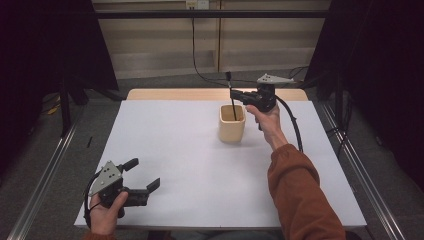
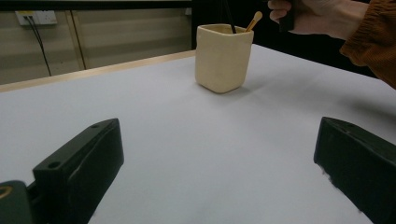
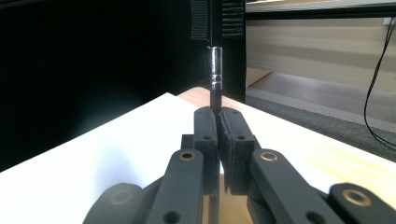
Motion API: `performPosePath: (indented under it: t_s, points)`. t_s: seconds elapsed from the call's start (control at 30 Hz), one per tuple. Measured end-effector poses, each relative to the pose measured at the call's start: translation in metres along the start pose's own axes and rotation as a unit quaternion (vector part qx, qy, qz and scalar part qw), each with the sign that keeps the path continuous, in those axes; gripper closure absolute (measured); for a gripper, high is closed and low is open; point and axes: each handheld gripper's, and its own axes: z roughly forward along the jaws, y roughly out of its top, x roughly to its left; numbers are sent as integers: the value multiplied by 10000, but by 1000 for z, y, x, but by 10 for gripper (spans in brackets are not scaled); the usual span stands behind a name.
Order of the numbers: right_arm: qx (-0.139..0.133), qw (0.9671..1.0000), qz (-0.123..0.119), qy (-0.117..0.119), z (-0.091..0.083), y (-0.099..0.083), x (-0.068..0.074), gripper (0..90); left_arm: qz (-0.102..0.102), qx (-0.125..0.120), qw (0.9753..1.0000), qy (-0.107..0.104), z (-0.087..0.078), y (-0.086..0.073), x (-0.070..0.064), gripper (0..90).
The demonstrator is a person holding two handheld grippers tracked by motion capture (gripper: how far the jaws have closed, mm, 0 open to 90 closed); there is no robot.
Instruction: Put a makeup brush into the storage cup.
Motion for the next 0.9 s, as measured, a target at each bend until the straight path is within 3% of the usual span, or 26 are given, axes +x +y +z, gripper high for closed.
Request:
performPosePath:
  t_s: [0.5,0.9]
  points:
    - [152,9999,18,50,7,-11,1,866,-7,-9,10000,-3,0,0,0,15]
    - [294,9995,84,-53,5,-22,-5,866,-14,19,10000,-3,0,0,0,15]
